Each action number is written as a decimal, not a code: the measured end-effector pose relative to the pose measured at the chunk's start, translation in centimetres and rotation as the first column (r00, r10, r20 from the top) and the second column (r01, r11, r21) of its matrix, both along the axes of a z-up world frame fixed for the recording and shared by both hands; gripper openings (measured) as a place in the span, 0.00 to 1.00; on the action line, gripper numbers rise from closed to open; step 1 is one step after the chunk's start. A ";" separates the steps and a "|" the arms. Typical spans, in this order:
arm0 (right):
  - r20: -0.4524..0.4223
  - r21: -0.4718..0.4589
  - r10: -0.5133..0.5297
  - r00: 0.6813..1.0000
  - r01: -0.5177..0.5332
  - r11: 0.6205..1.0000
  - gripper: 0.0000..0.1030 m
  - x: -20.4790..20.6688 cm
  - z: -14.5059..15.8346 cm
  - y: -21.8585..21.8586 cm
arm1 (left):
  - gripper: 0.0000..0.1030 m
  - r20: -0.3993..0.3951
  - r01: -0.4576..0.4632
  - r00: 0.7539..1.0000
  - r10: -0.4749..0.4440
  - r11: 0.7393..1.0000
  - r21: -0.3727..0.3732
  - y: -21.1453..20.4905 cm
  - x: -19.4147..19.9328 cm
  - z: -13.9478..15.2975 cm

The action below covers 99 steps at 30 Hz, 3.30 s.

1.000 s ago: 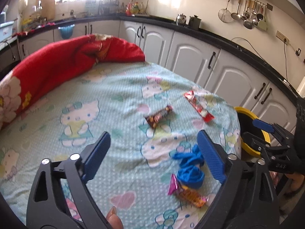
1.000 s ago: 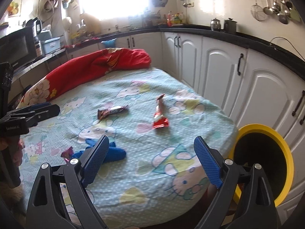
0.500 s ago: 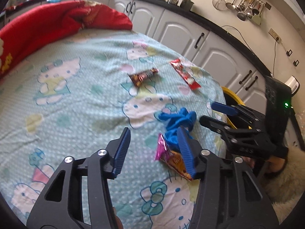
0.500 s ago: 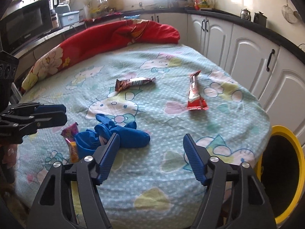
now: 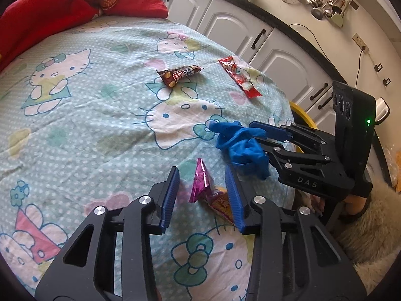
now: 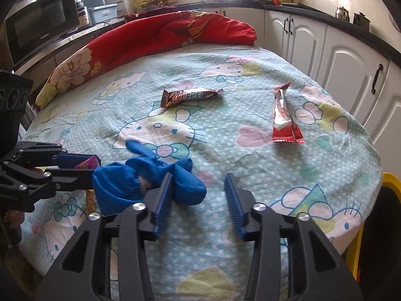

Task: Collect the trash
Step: 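Grasp the pink snack wrapper with the left tool while the right tool grasps the blue glove, then carry the pink wrapper and blue glove over the yellow bin with both tools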

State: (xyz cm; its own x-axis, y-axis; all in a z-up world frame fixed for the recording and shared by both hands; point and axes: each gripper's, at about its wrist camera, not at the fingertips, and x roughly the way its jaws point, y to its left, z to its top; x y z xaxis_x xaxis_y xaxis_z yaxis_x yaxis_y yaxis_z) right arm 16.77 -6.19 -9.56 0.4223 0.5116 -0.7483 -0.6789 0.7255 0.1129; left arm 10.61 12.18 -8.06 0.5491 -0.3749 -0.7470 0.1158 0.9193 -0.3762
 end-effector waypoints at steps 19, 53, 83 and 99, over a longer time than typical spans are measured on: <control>0.019 0.003 -0.039 0.999 0.039 0.999 0.07 -0.5 0.3 -0.9 | 0.07 0.035 0.035 0.999 -0.039 0.993 0.111 -2.2 -0.4 0.5; 0.105 0.033 -0.240 0.965 0.238 0.971 0.03 -0.4 4.8 -12.3 | 0.04 0.153 0.143 0.973 -0.171 0.974 0.176 -10.9 4.0 4.7; 0.108 0.087 -0.505 0.856 0.498 0.863 0.03 0.3 5.8 -26.1 | 0.04 0.228 0.289 0.919 -0.322 0.942 0.169 -24.4 10.1 7.1; 0.073 0.074 -0.616 0.784 0.612 0.788 0.03 0.5 3.5 -31.7 | 0.04 0.193 0.377 0.891 -0.410 0.907 0.188 -31.6 13.2 4.5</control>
State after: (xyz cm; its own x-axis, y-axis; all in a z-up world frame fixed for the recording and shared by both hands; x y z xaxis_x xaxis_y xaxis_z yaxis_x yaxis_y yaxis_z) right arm 17.30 -37.86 -6.06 0.7211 0.1526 -0.6758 -0.1003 0.9882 0.1161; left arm 23.82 -19.44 -3.59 0.5365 -0.4943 -0.6840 0.5442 0.8221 -0.1672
